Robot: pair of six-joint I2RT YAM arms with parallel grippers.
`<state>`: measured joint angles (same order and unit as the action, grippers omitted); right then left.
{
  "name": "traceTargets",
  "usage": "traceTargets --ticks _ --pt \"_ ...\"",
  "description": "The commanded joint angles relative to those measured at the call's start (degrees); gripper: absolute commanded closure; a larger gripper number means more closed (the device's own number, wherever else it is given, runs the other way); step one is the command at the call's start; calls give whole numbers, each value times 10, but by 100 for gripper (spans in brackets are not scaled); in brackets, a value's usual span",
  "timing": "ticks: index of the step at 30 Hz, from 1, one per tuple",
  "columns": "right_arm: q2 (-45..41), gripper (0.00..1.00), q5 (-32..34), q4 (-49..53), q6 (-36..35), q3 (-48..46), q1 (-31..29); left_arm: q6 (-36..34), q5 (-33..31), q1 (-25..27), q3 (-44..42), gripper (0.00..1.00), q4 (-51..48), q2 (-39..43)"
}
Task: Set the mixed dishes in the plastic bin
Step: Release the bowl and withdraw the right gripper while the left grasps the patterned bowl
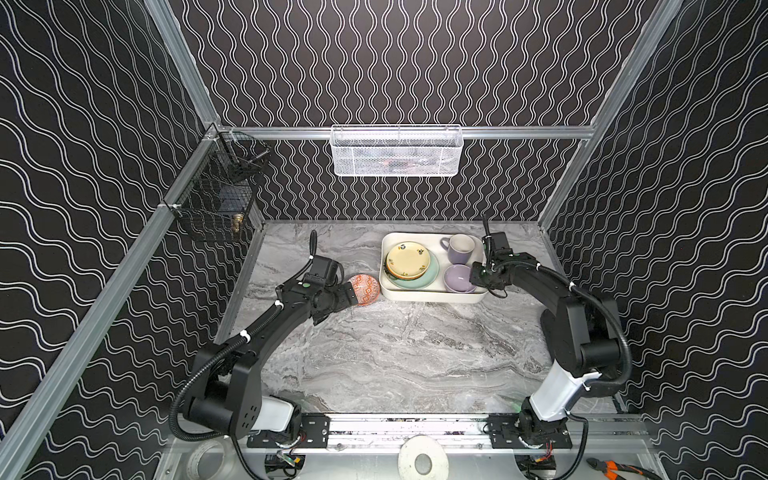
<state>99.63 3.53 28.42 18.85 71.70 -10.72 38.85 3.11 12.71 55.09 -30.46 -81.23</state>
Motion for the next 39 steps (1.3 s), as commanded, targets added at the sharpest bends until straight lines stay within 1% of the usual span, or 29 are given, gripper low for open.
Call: traceTargets --ticks 1,3,5,11,15,19,24,27,29,33,36,37,39 --pt "-37 61 -2 -6 9 -2 -2 -9 -6 -1 14 5 8 -16" --pt "-64 58 1 -2 17 -6 -3 -8 -7 -1 24 5 10 -31" --pt "-92 57 -3 -4 27 -16 -10 -6 -12 -1 33 5 11 -45" --pt "-160 57 -11 -10 35 -60 -60 8 -24 0 52 7 22 -92" --pt "-189 56 -21 -18 37 -88 -93 18 -29 3 57 12 34 -130" --pt "-208 56 -33 -26 34 -110 -104 25 -43 11 71 18 37 -163" --pt "-229 56 -33 -25 27 -128 -104 26 -68 28 109 34 23 -199" --pt "-240 56 -46 -31 29 -139 -104 26 -76 32 127 41 15 -224" --pt "-245 56 -53 -34 29 -142 -104 25 -81 32 130 46 12 -234" --pt "-254 56 -54 -35 27 -159 -104 28 -82 33 130 60 12 -243" --pt "-259 55 -56 -36 27 -161 -104 23 -87 38 138 67 1 -246" --pt "-261 55 -58 -36 28 -161 -104 22 -90 39 142 70 -4 -245" --pt "-264 54 -60 -39 28 -163 -104 17 -92 39 148 80 -15 -245"
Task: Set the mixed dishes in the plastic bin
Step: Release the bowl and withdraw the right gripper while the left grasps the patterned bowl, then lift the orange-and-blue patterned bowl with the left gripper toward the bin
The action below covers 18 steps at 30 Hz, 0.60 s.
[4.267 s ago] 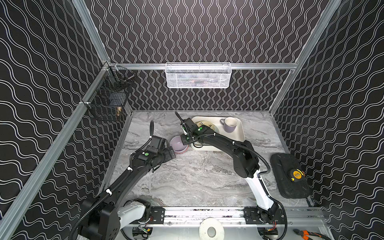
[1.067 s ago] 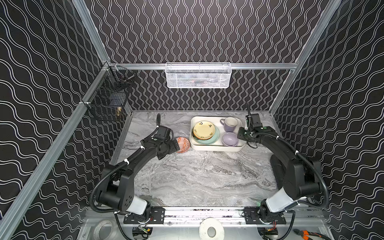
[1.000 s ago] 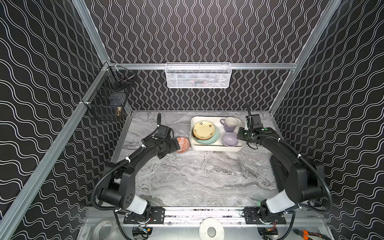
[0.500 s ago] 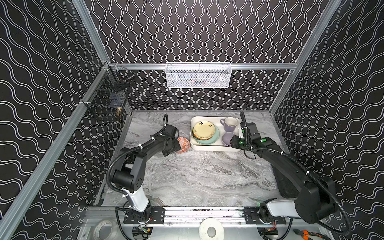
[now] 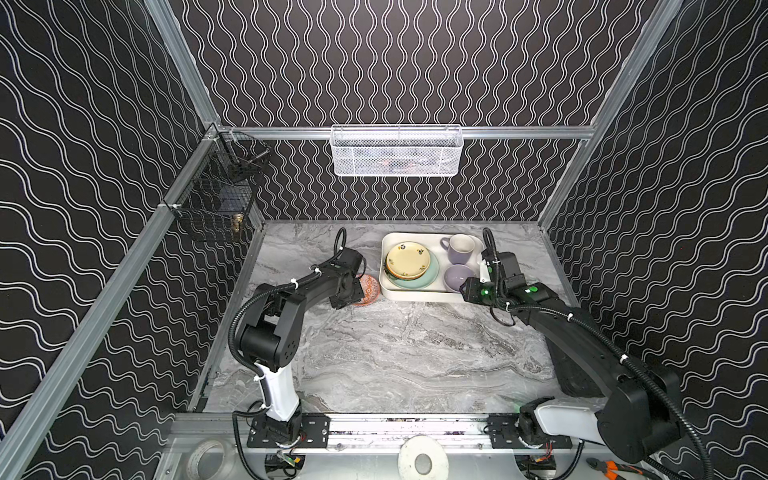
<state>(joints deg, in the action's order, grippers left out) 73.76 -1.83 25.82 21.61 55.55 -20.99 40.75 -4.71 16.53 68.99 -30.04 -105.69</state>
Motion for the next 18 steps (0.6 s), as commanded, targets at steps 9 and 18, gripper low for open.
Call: traceTargets --ticks 9,18 --pt "-20 53 -8 -14 2 -11 -1 -18 -20 2 36 90 -54 16" --pt "-35 53 -3 -10 4 -19 -1 -27 -19 1 43 90 -70 36"
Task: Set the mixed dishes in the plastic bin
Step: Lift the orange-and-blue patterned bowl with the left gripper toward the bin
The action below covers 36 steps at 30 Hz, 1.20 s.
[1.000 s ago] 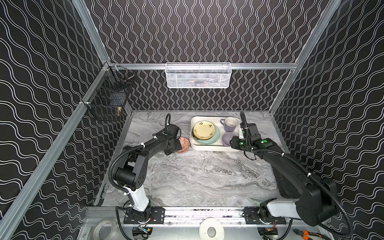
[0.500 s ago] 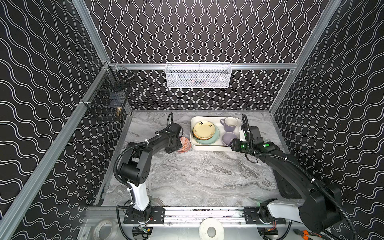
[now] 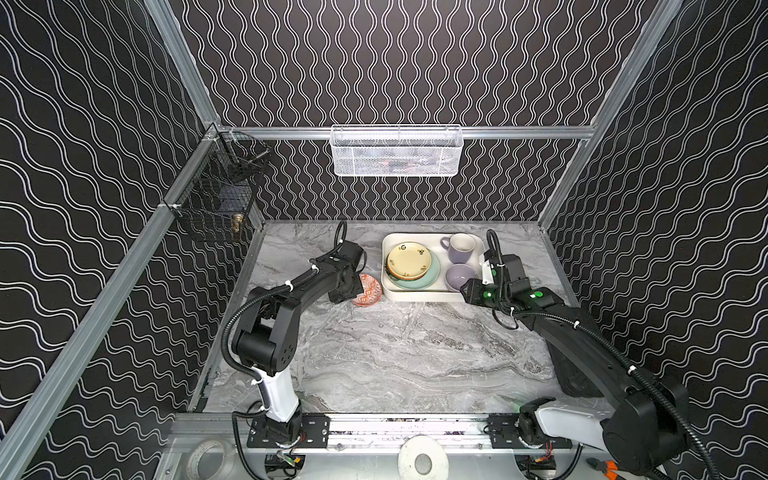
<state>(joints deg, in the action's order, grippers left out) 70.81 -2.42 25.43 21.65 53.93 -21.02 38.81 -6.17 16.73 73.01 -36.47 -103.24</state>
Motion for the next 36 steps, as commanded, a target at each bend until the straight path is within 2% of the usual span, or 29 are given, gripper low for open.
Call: traceTargets --ticks 1,10,16,17,19,27,36 --pt "-7 53 3 -5 3 -3 -1 -8 -4 -1 4 90 -8 16" --pt "-26 52 3 -2 7 -14 -1 -9 0 -1 53 90 -38 55" --pt "-58 31 -2 -8 11 -34 -1 -8 13 16 94 89 -47 59" --pt "-62 24 1 -4 11 -36 -1 -7 13 23 103 89 -48 57" --pt "-68 1 10 5 12 -39 -1 -3 14 39 120 89 -49 49" --pt "-109 1 76 41 60 -65 -1 19 30 116 207 88 -34 -16" --pt "-187 1 115 60 71 -75 -1 35 46 206 353 88 -21 -158"
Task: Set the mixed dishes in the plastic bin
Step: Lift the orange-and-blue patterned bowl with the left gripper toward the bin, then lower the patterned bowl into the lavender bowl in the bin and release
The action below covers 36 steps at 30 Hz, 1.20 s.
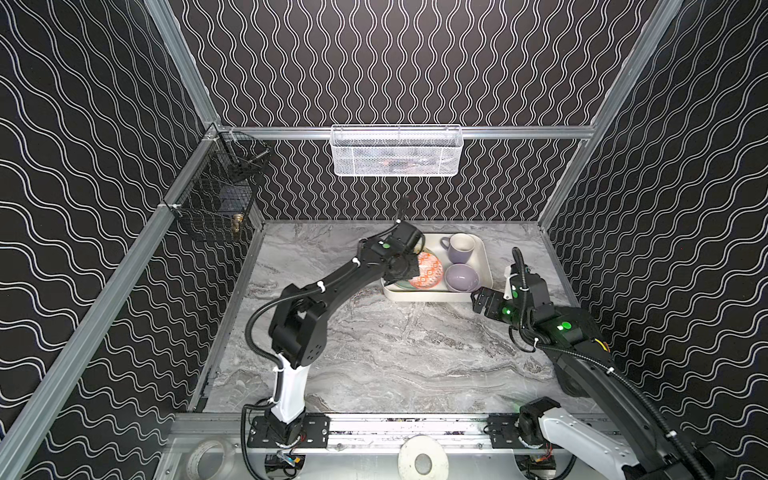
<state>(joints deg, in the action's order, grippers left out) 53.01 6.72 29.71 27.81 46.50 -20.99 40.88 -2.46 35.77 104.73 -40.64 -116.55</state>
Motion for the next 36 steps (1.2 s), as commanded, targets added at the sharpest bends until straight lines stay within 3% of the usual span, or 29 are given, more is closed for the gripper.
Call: traceTargets --ticks 1,11,36 --pt "-12 1 26 23 8 0 0 15 11 23 56 88 21 -42" --pt "-33 1 31 42 4 -4 0 21 18 67 182 86 21 -148" --pt "-38 1 35 37 -12 -18 0 38 23 69 258 81 62 -242"
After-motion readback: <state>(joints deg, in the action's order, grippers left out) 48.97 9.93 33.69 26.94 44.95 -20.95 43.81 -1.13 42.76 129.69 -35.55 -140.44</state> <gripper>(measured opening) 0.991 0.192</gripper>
